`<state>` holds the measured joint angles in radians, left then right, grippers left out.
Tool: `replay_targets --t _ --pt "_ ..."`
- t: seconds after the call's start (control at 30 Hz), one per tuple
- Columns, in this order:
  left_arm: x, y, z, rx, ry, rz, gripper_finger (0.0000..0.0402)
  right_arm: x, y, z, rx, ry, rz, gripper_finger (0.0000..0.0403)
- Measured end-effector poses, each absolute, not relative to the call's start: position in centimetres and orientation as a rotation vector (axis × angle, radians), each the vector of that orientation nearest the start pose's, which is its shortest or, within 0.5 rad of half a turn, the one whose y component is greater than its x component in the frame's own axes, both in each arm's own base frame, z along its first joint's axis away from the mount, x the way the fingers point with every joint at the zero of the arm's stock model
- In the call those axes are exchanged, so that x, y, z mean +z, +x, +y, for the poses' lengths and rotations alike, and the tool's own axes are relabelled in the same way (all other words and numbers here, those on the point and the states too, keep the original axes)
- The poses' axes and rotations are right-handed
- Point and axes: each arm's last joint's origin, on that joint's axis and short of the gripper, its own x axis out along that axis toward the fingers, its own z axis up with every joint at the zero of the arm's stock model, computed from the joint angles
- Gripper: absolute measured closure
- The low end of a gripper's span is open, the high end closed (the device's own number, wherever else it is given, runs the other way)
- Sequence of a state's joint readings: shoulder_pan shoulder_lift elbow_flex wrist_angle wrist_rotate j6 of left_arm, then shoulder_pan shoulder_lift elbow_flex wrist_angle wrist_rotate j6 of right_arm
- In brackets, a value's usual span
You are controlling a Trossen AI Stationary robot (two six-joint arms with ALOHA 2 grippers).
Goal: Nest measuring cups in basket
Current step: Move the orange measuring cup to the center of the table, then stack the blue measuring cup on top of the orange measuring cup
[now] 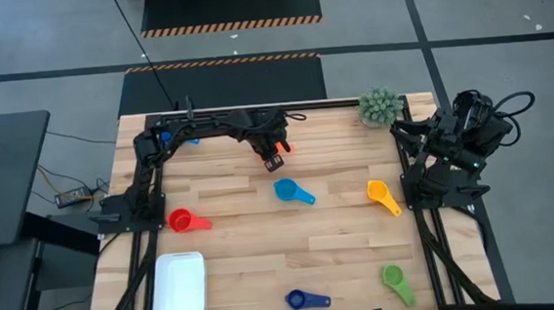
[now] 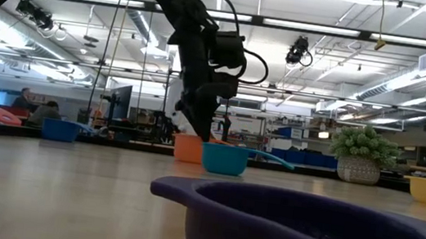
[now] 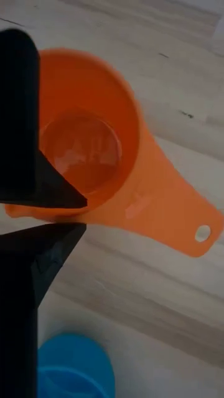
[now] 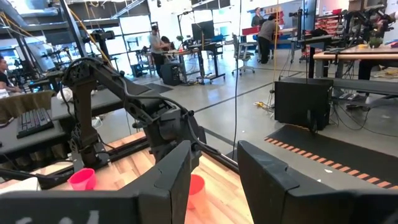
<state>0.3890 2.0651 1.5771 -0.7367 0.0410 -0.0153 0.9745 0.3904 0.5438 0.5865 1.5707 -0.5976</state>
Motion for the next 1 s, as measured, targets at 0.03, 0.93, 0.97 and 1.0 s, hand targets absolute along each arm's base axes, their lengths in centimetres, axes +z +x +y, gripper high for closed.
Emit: replay_targets --t 0.03,0.93,0.97,1.0 --pt "18.6 39.2 15.9 0.314 -0.281 1.205 0.0347 34.6 5.7 3.2 -0.595 0.138 -0.042 0.0266" --pt "38.8 38.3 17.9 0.347 -0.15 0.878 0.0344 39.5 4.5 0.8 -0.696 -0.126 0.046 0.0284" --pt "39.1 37.8 18.1 0.356 -0.162 0.885 0.0344 39.7 4.6 0.9 -0.701 -0.127 0.047 0.0284" --pt "39.4 37.4 18.2 0.36 -0.167 0.88 0.0344 39.9 4.7 1.0 -0.706 -0.13 0.048 0.0285"
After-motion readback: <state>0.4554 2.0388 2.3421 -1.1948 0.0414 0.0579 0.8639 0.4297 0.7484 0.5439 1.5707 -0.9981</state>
